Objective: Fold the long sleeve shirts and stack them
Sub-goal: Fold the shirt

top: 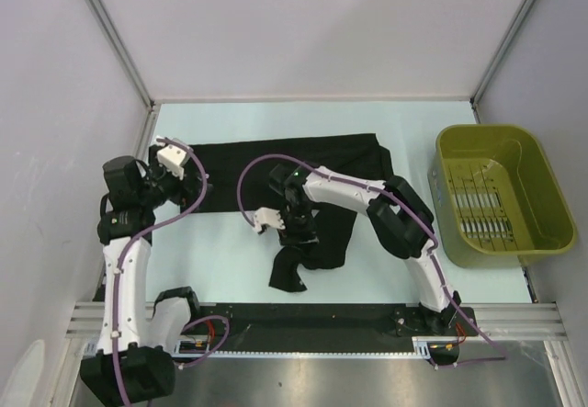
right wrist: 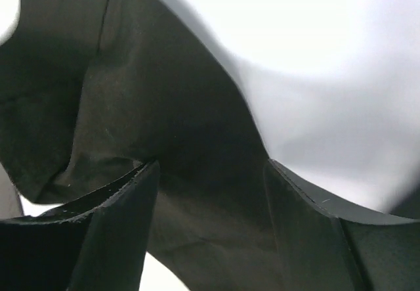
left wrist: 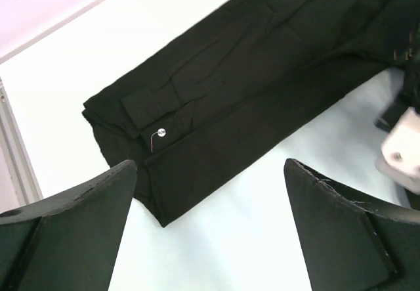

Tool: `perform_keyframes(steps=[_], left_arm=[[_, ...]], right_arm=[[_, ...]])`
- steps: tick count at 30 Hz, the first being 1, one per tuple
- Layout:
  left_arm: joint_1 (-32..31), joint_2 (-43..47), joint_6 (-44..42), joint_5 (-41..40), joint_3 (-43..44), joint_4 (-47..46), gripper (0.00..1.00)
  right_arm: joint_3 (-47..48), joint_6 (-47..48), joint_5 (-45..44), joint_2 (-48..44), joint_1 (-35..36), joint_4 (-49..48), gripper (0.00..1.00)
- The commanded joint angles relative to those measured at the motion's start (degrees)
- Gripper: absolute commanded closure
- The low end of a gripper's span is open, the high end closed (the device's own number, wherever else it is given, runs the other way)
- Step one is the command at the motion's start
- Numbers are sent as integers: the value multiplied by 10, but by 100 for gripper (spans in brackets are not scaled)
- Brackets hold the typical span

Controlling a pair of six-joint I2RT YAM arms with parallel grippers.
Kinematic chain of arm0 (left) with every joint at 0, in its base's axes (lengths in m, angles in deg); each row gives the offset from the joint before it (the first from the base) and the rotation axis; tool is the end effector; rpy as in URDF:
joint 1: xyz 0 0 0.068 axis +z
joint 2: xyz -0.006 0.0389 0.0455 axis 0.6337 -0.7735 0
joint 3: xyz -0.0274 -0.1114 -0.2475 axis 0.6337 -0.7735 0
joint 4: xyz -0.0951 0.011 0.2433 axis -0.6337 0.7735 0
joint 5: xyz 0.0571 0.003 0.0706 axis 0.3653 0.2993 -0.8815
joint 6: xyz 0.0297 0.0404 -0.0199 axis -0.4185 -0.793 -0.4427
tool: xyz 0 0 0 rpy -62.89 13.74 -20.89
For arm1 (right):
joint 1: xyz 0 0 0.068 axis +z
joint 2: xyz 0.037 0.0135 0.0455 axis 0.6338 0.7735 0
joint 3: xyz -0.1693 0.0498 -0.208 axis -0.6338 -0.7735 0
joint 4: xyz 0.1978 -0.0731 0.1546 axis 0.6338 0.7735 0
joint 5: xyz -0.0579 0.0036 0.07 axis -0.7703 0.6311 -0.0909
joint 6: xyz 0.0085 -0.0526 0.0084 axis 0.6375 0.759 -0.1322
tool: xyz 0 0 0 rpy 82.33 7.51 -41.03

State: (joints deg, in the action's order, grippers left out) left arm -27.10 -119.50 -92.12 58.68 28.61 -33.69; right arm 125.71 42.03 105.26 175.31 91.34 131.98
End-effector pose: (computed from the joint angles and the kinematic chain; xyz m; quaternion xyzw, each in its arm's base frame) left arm 0.1838 0.0172 0.3286 0.2769 0.7834 -0.1004 0.5473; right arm 0.2468 0.3385 0.1759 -0.7906 0.5785 0.1975 0.0360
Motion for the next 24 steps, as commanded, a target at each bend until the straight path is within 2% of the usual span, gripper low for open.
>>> perform_keyframes(steps=[1,5,6,8,10,13,17,19,20,23,24], left_arm=[[1,20,20,-14,-8,-19,1],[1,-2,22,2,-8,2,3],[1,-8,23,9,-8,3,5],[1,-21,20,26,-5,10,11],[-1,-34,13,55,-5,15,14],[-22,-41,6,48,-17,13,18],[-35,-47,23,39,-33,-5,19],[-41,-53,24,38,-35,-8,19],[-46,-53,22,36,-38,-8,19],[-48,-54,24,37,-41,-12,14],[-48,-54,27,37,-40,-10,12]], right_arm=[[-61,37,-12,-37,16,-4,42],[-97,20,-17,-53,10,-24,60],[-107,15,-19,-72,6,-37,76],[-133,-11,-28,-88,-7,-73,100],[-141,-52,-26,-114,-33,-98,100],[-164,-114,-24,-171,-69,-175,100],[-262,-229,-40,-254,-151,-306,100],[-278,-194,-21,-269,-154,-280,100],[-279,-156,-17,-267,-143,-236,98],[-230,-121,42,-245,-135,-148,20],[-195,-115,52,-239,-119,-138,0]])
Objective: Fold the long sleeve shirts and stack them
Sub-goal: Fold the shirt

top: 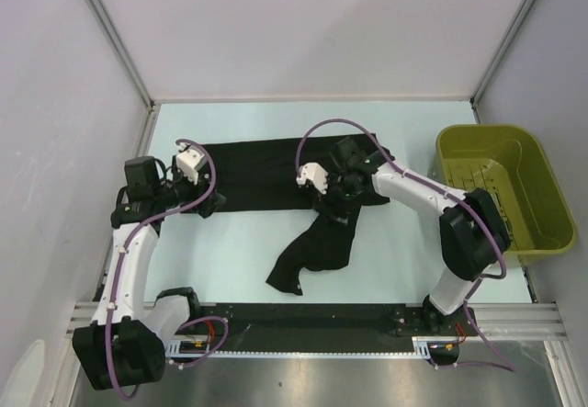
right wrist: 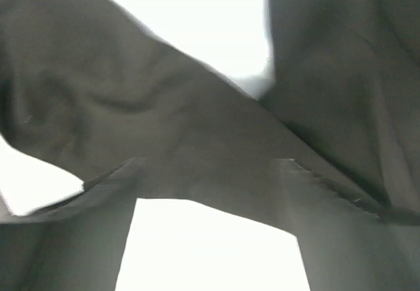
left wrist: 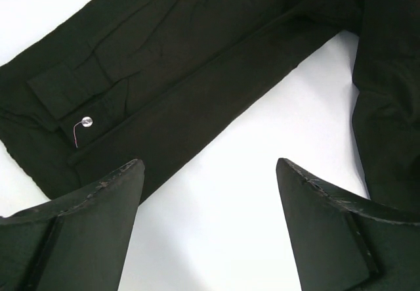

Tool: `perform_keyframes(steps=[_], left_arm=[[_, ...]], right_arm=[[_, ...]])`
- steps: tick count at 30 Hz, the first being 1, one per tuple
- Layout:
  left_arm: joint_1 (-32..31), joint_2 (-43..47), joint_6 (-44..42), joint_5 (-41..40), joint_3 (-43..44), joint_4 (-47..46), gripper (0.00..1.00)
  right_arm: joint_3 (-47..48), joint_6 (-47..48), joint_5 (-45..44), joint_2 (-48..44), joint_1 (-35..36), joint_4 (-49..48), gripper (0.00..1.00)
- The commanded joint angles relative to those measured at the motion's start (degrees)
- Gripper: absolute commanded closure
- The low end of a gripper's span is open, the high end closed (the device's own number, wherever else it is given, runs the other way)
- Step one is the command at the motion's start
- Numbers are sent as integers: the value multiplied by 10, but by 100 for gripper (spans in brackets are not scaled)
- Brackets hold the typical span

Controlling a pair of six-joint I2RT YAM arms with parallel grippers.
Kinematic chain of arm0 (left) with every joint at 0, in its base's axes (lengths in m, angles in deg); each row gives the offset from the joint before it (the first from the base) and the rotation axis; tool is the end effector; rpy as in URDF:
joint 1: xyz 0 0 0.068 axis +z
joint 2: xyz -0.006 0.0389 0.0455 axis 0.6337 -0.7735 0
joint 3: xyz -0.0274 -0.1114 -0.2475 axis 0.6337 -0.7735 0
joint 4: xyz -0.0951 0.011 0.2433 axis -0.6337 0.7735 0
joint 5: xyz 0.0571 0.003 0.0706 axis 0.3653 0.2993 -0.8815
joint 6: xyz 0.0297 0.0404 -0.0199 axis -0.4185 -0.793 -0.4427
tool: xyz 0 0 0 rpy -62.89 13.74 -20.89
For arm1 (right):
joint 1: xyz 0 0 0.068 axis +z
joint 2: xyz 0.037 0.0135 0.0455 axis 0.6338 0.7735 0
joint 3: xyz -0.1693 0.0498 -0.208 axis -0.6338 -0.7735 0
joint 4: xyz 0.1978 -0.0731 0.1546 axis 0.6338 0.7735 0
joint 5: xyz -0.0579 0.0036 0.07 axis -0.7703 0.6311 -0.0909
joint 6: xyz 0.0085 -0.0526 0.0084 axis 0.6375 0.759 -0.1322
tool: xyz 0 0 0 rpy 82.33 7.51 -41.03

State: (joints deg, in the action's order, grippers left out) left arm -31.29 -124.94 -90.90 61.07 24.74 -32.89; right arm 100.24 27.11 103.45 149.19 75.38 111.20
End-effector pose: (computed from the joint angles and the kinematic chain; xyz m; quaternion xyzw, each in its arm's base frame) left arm 0.2006 0.0048 0.2892 0.2855 0.8110 -0.1789 0.4783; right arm 0.2722 0.2140 0.2295 -0.6221 0.7318 0.1712 0.2192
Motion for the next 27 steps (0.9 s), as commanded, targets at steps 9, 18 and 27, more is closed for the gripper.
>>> perform_keyframes(steps=[9,18,27], left_arm=[[-5,28,44,-14,-10,-10,8],[5,58,49,-24,-22,9,7],[11,46,52,24,-17,1,9]], right_arm=[[90,11,-2,121,199,4,0],[25,17,-67,161,251,-67,12],[1,-31,-62,91,214,-110,100]])
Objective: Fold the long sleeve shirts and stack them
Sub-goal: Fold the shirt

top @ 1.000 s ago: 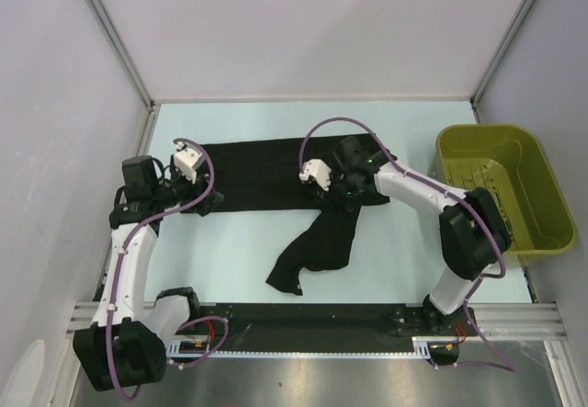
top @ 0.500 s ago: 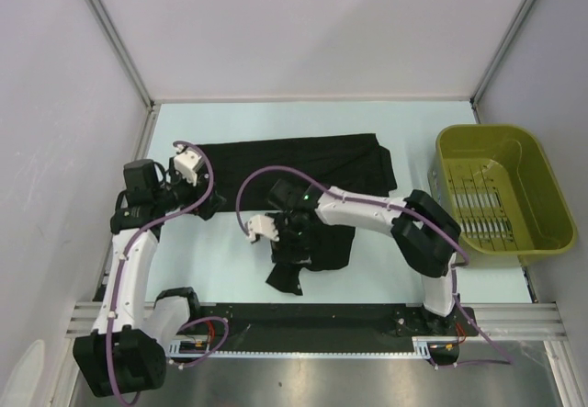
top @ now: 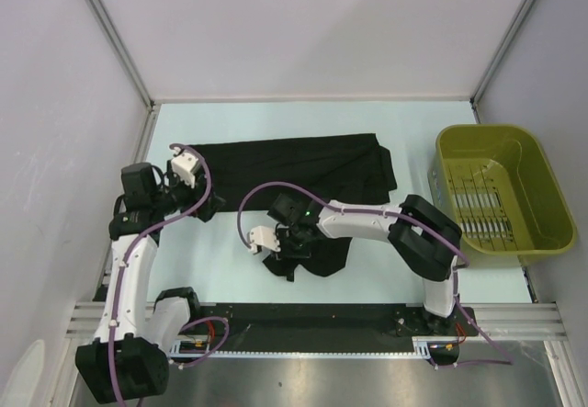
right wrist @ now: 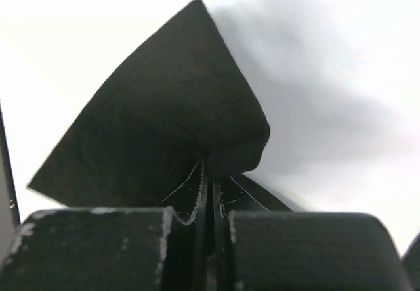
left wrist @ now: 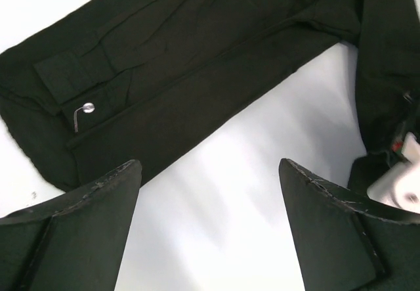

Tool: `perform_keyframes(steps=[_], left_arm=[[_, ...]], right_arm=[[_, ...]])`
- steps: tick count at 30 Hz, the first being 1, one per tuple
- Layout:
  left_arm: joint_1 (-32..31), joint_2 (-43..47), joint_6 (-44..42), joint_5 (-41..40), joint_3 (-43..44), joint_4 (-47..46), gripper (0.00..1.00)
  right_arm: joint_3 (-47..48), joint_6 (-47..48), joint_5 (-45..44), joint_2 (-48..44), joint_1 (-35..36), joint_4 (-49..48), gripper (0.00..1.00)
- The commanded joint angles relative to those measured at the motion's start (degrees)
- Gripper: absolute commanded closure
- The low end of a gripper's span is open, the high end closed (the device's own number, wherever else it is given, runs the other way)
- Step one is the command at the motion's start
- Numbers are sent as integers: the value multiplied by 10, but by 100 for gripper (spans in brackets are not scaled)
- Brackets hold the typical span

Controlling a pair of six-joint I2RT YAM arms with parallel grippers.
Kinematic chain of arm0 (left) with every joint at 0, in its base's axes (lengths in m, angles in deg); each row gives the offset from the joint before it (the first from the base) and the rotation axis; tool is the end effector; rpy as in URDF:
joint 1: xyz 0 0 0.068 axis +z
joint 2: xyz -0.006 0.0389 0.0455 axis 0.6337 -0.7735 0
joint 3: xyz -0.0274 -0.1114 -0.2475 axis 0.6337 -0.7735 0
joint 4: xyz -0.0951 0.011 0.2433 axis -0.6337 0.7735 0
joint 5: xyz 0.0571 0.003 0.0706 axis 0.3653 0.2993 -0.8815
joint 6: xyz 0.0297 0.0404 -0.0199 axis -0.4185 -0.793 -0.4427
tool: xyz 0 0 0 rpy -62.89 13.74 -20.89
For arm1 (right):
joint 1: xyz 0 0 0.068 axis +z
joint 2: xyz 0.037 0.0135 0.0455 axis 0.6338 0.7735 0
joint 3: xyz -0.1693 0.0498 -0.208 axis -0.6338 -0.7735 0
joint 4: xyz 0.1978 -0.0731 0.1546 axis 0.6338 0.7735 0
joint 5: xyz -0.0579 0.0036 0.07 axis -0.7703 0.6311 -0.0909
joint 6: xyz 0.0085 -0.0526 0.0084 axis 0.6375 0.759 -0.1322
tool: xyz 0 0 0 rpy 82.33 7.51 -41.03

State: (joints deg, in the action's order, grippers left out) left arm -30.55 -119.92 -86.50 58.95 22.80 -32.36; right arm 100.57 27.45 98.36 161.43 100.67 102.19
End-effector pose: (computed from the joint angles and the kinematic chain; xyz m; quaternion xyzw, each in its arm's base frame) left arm 0.1840 0.0059 0.2917 0.2476 0.8196 -0.1700 0.4880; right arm 0.1740 0.3389 0.1634 -0.7701 0.5933 0.1690 0.1622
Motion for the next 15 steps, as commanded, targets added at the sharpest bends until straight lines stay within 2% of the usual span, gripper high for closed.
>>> perform_keyframes(steps=[1,3,7,11,15], left_arm=[[4,-7,9,55,1,-4,9],[2,-19,27,82,1,-12,7],[-31,-38,141,115,-14,-65,6],[-103,-43,254,93,-25,-180,2],[-173,-74,340,53,-14,-256,1]], right_arm=[[7,-52,6,-46,-59,-23,100],[18,-114,38,-90,-111,-50,100],[23,-205,40,-140,-177,-138,100],[20,-253,36,-161,-209,-168,100],[4,-289,37,-189,-223,-215,100]])
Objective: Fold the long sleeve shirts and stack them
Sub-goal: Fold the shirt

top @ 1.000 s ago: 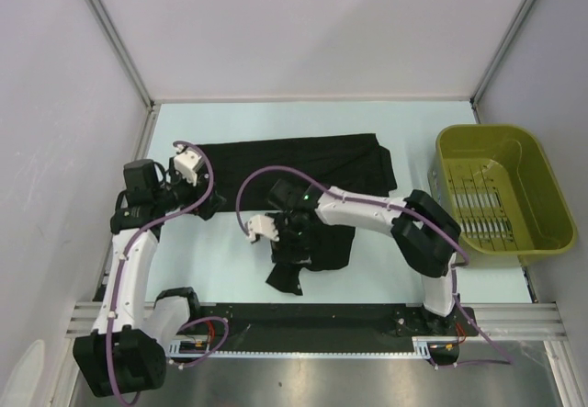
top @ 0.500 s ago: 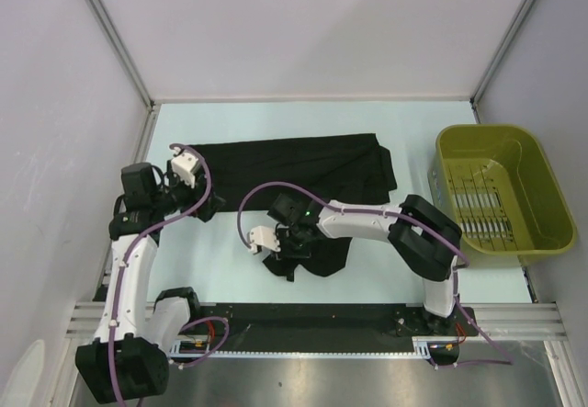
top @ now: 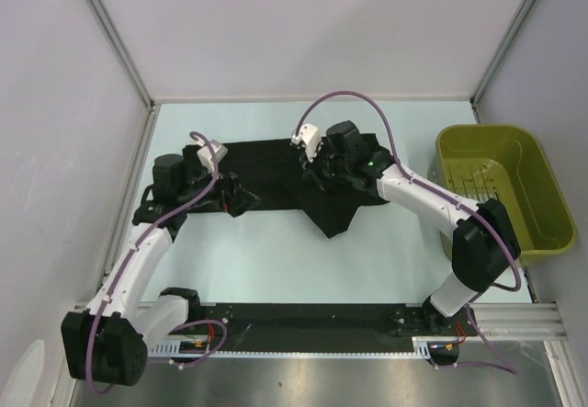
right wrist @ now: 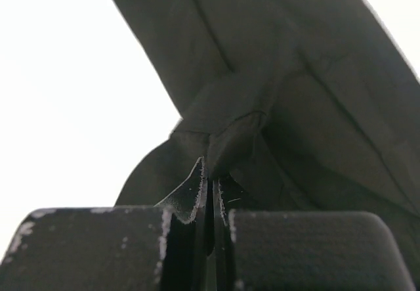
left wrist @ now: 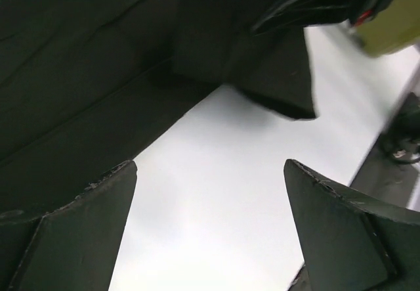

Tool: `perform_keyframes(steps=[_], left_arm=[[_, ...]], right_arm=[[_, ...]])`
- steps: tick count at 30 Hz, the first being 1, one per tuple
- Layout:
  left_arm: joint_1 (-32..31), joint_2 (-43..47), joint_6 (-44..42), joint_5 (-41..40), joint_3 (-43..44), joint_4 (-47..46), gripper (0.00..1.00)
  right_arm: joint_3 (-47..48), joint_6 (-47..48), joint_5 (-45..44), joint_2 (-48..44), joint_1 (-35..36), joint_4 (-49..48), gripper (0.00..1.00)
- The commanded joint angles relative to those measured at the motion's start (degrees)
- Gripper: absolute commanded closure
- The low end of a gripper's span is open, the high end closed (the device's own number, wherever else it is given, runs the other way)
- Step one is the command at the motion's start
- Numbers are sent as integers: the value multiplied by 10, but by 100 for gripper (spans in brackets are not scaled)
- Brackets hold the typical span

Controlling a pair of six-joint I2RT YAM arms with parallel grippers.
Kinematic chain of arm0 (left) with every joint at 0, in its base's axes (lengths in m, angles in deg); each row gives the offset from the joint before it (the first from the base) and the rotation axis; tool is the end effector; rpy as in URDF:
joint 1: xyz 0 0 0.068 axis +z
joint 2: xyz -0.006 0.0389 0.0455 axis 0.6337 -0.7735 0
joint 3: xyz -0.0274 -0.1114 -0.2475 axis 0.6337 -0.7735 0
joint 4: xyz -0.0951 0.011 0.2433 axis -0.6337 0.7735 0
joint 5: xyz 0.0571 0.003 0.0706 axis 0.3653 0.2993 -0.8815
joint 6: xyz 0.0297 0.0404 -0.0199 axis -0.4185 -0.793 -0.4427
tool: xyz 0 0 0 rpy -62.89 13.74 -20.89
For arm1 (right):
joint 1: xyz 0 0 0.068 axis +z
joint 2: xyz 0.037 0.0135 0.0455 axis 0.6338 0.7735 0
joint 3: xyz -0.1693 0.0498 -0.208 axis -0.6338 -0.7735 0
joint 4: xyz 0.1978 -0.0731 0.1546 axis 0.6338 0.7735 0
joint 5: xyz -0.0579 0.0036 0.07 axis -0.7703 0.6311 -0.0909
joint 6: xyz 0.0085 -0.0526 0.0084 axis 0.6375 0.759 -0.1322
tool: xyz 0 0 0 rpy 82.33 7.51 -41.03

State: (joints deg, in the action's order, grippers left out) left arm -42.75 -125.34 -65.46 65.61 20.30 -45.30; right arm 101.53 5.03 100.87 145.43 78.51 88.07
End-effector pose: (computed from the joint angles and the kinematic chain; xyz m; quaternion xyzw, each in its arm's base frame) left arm 0.2060 -0.0377 0.2809 0.2214 0.7971 -0.3436 0.4446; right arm 0.2820 0.2444 0.2857 -0.4846 0.7409 0.2230 0.4081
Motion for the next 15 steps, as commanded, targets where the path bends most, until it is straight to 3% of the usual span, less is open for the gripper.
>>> perform_keyframes(steps=[1,6,15], left_arm=[[-58,-37,159,-26,16,-137,1],[-83,-93,174,-15,25,-209,0],[-109,-162,84,64,35,-258,1]], right_arm=[[-10,-71,14,-41,-4,-82,100],[-25,-86,59,-68,-11,-100,100],[-91,-23,137,-144,-13,-116,100]])
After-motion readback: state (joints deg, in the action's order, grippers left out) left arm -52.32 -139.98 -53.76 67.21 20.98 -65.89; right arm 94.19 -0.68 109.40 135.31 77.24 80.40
